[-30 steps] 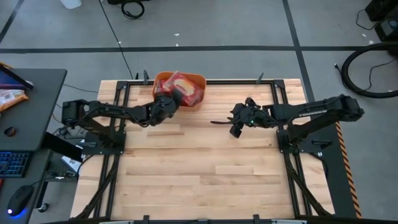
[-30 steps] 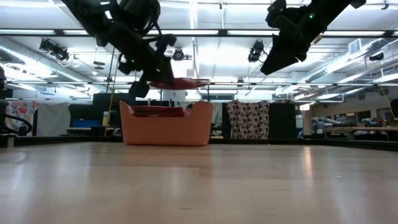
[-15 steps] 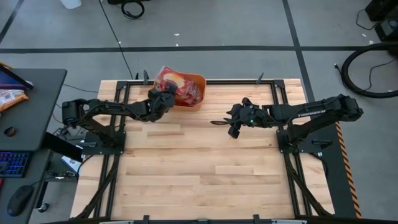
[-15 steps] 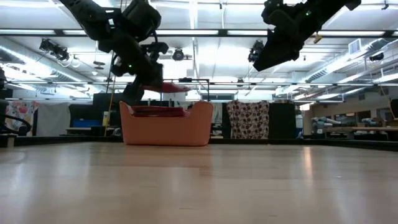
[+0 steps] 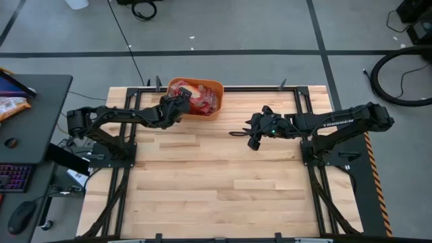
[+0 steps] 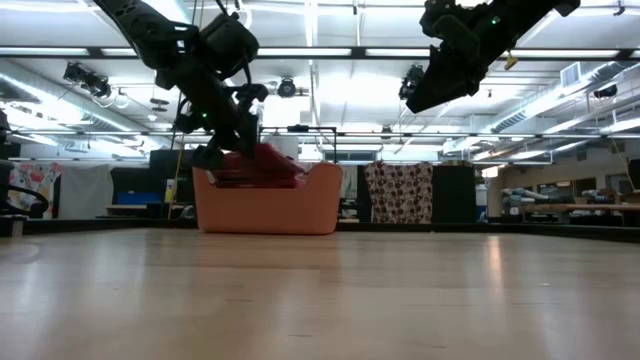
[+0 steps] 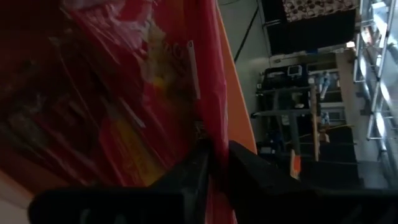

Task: Sort popcorn bags into baskets
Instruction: Put the red popcorn bag into the orange container

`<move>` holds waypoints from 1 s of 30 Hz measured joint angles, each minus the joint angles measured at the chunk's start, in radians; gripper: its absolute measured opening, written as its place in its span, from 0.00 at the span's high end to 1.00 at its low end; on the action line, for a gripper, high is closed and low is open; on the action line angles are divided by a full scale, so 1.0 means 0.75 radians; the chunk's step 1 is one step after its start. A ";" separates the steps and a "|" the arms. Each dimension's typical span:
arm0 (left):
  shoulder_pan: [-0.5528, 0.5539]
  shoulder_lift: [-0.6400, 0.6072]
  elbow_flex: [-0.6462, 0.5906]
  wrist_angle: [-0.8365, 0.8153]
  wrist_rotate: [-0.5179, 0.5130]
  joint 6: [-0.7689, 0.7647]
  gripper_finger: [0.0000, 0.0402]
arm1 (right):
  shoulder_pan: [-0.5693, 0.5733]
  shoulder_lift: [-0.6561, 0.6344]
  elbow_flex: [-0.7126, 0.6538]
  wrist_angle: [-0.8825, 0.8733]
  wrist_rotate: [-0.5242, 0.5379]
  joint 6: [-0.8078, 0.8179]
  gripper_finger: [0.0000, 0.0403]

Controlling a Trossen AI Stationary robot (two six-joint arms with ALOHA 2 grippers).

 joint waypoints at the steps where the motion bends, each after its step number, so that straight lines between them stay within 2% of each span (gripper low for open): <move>1: 0.000 0.000 0.000 0.011 0.000 0.001 0.86 | 0.000 0.000 0.000 0.000 -0.001 0.001 0.63; 10: -0.001 0.001 0.000 0.155 -0.009 0.131 0.85 | 0.001 0.000 0.000 0.000 -0.006 0.001 0.63; 25: -0.001 0.001 0.000 0.145 0.003 0.189 0.85 | 0.001 0.000 0.000 0.022 -0.006 0.001 0.63; 30: -0.001 0.001 0.000 0.144 0.052 0.249 0.85 | 0.001 0.000 0.000 0.026 -0.006 0.001 0.63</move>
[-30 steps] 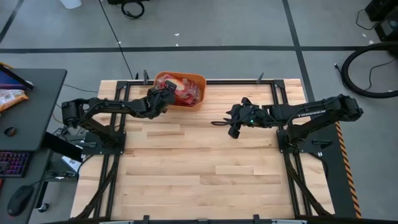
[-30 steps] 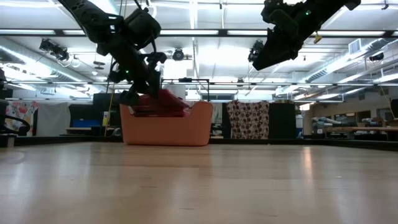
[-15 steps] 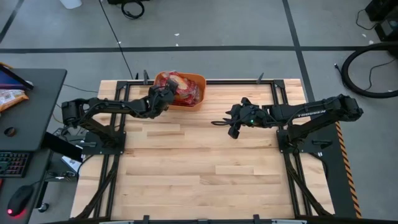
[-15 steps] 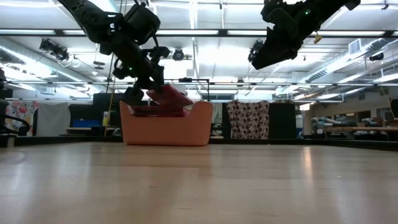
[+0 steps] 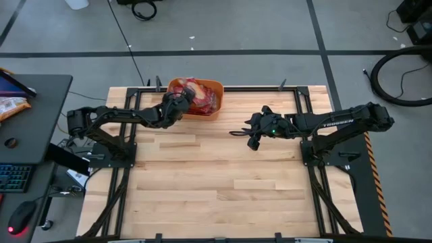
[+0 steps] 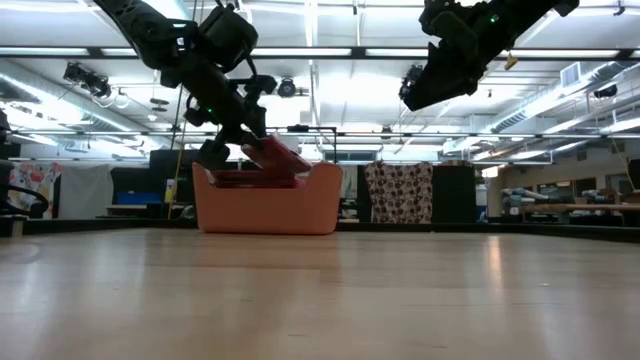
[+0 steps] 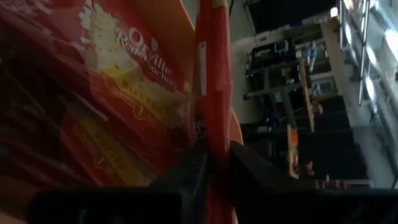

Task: Sort popcorn bags into baskets
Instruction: Put the red popcorn bag into the orange container, then return to Home Position

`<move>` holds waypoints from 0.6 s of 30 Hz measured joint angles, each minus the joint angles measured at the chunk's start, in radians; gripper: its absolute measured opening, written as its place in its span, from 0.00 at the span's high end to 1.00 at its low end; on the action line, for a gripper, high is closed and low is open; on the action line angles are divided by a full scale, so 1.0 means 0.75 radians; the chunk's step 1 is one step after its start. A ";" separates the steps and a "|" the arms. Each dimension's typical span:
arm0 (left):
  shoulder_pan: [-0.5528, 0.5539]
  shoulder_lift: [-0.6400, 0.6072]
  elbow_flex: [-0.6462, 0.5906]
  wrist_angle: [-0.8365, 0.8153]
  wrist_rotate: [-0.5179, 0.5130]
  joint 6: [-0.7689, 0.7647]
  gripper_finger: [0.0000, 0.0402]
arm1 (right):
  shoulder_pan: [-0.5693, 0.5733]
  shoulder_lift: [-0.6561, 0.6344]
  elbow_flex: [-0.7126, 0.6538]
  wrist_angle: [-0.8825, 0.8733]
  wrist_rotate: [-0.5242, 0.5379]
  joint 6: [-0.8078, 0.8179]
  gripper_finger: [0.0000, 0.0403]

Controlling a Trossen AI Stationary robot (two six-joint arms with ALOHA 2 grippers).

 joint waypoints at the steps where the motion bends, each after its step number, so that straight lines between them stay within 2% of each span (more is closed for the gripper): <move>1: 0.000 0.000 0.000 0.000 0.013 0.022 0.85 | 0.000 0.000 0.000 -0.001 0.000 0.000 0.63; 5: 0.000 0.000 0.000 -0.015 0.045 0.042 0.78 | 0.000 0.000 0.000 0.002 0.000 0.000 0.63; 13: -0.003 -0.001 0.001 -0.012 0.100 0.089 0.51 | 0.003 0.000 0.000 0.015 0.000 0.006 0.63; 15: -0.015 -0.009 0.001 0.062 0.081 0.222 0.48 | 0.007 0.000 0.000 0.015 0.000 0.013 0.63; 18: -0.060 -0.058 0.002 0.231 -0.023 0.531 0.47 | 0.021 0.000 0.000 0.015 0.000 0.014 0.63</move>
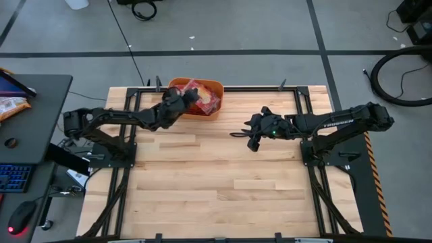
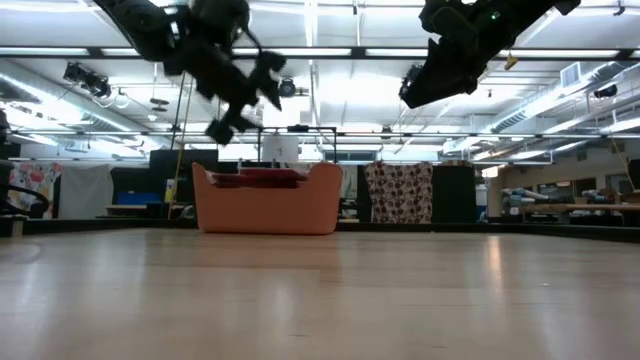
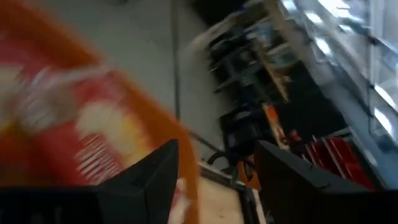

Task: Sort popcorn bags into baskets
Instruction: Return to Home Position

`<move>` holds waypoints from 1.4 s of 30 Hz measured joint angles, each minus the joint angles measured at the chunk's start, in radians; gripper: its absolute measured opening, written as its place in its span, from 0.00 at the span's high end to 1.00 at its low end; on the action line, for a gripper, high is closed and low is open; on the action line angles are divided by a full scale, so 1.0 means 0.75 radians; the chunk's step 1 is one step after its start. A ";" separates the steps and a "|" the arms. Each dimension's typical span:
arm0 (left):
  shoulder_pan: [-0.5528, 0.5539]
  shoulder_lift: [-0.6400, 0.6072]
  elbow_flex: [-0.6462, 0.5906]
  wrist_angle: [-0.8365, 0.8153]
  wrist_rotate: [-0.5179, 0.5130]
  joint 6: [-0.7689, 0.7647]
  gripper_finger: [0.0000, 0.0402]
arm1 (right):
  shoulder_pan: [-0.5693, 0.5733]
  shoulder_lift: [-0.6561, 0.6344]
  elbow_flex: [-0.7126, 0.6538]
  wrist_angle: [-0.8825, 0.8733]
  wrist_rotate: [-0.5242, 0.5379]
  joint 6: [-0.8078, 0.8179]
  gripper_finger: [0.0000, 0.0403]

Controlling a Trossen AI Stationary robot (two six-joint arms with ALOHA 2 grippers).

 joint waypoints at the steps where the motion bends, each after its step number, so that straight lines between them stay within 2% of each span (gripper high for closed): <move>1: -0.013 -0.016 0.000 0.039 -0.030 0.088 0.47 | 0.005 0.000 0.000 0.000 0.000 0.001 0.63; 4: -0.033 -0.078 -0.001 0.056 -0.035 0.261 0.48 | 0.019 0.000 0.000 0.000 -0.006 0.024 0.63; 8: -0.031 -0.183 -0.001 0.002 0.093 0.413 0.51 | 0.028 -0.054 0.000 -0.018 -0.123 0.116 0.63; 11: -0.050 -0.255 0.000 -0.025 0.146 0.536 0.54 | 0.037 -0.131 0.000 -0.116 -0.148 0.221 0.64; 16: -0.094 -0.354 -0.008 -0.116 0.137 0.687 0.58 | 0.066 -0.259 -0.009 -0.230 -0.156 0.282 0.66; 26: -0.203 -0.569 -0.247 -0.034 0.133 0.701 0.63 | 0.137 -0.486 -0.256 -0.135 -0.124 0.527 0.68; 34: -0.258 -0.881 -0.354 -0.169 0.095 0.758 0.65 | 0.162 -0.688 -0.371 -0.119 -0.125 0.595 0.68; 42: -0.258 -1.229 -0.542 -0.212 0.173 0.719 0.65 | 0.161 -0.962 -0.497 -0.063 -0.076 0.685 0.68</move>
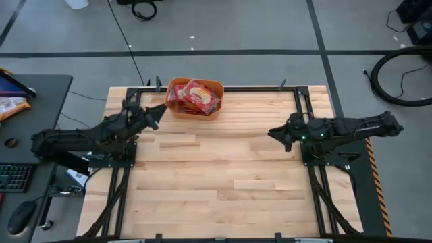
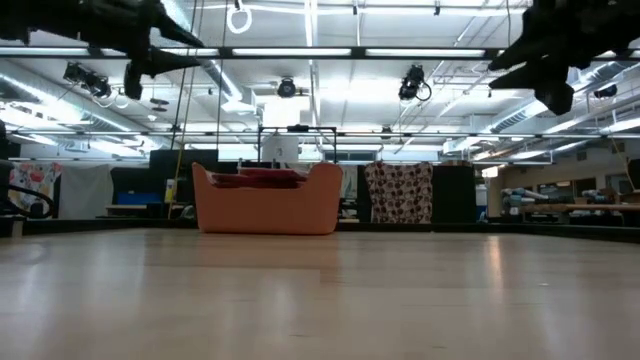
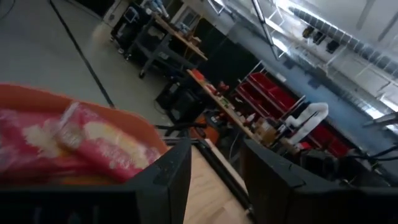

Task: Sort popcorn bags into baskets
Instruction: Return to Home Position

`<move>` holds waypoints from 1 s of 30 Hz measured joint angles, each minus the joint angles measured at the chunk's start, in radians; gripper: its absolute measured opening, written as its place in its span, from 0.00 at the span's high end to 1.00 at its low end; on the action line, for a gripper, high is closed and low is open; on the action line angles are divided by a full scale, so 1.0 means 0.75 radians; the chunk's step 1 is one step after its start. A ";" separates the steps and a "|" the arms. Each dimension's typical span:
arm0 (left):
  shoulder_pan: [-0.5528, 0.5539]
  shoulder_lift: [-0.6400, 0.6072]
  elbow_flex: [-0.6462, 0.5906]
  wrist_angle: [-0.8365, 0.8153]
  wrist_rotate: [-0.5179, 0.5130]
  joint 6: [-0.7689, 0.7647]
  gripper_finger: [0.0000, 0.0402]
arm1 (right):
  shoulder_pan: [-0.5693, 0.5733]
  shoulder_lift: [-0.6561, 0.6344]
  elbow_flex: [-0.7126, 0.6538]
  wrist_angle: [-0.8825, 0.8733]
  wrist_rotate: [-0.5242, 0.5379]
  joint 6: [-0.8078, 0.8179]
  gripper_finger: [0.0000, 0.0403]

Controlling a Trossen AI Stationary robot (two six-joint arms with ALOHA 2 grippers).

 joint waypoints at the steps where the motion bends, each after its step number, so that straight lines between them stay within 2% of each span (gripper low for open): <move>1: 0.000 -0.043 -0.022 -0.026 0.000 -0.011 0.65 | 0.000 -0.035 -0.014 0.008 0.012 0.009 0.68; 4: 0.000 -0.166 -0.074 -0.081 0.000 -0.048 0.65 | 0.000 -0.129 -0.042 0.017 0.037 0.027 0.68; 9: 0.000 -0.354 -0.090 -0.318 -0.024 -0.102 0.65 | 0.000 -0.262 -0.098 0.023 0.053 0.051 0.68; 18: 0.001 -0.631 -0.091 -0.645 -0.048 -0.184 0.65 | 0.000 -0.458 -0.320 0.155 0.088 0.150 0.68; 26: 0.000 -0.662 -0.091 -0.820 0.060 -0.257 0.65 | 0.000 -0.542 -0.519 0.433 0.089 0.211 0.68; 30: 0.001 -0.664 -0.091 -0.802 0.068 -0.242 0.65 | 0.000 -0.552 -0.598 0.578 0.091 0.213 0.68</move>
